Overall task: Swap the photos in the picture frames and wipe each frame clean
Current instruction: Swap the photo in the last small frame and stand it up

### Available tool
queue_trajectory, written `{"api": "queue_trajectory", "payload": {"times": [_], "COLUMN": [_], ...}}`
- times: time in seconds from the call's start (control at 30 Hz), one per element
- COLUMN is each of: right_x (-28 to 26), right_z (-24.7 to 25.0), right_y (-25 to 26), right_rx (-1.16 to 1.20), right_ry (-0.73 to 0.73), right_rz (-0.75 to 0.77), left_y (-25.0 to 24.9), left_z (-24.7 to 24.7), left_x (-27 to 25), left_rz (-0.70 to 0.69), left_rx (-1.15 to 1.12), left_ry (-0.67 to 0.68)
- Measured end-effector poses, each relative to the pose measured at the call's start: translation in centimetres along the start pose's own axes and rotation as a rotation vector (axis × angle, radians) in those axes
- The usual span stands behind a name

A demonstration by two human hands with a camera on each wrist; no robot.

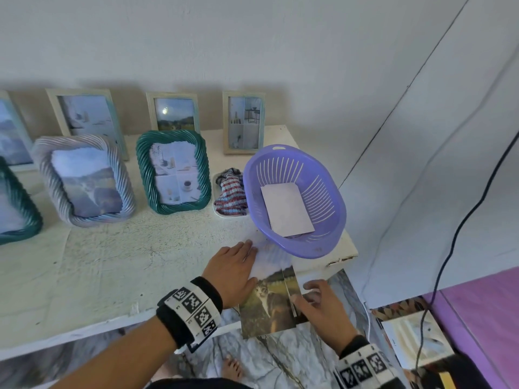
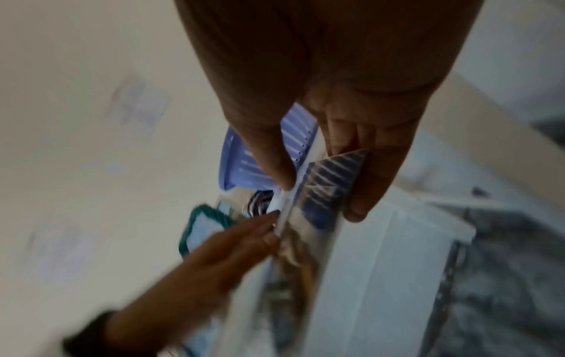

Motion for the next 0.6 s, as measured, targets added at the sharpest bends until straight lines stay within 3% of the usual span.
{"api": "queue_trajectory", "payload": {"times": [0.1, 0.2, 0.27, 0.33, 0.43, 0.5, 0.6], "right_x": [0.4, 0.2, 0.0, -0.2, -0.1, 0.2, 0.6], "right_z": [-1.7, -3.5, -4.7, -5.8, -6.6, -7.0, -7.8], "right_y": [-0.2, 0.7, 1.8, 3.4, 6.5, 8.8, 11.3], "right_rx": [0.421, 0.495, 0.486, 0.481, 0.452, 0.377, 0.188], "right_ry": [0.13, 0.209, 0.266, 0.323, 0.305, 0.24, 0.084], "right_rz": [-0.13, -0.142, -0.1, 0.002, 0.202, 0.371, 0.61], "left_y": [-0.3, -0.5, 0.9, 3.1, 6.1, 6.3, 6.1], "left_z": [0.2, 0.4, 0.4, 0.7, 2.3, 3.3, 5.3], "left_x": [-1.1, -2.7, -4.2, -5.9, -8.2, -8.5, -8.7], "left_rz": [0.001, 0.008, 0.112, 0.275, 0.589, 0.543, 0.388], "left_rx": [-0.033, -0.101, -0.185, -0.467, -1.053, -1.413, -1.383], "left_ry": [0.045, -0.06, -0.048, -0.119, -0.369, -0.467, -0.748]}}
Point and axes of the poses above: each hand's wrist, its own x-axis towards the middle knuckle, its own z-axis out of the back of the hand, y = z × x, the point moved 3 cm from there along x, towards the middle knuckle, and after that the axes turned 3 degrees about -y, right-handed, at the moved point
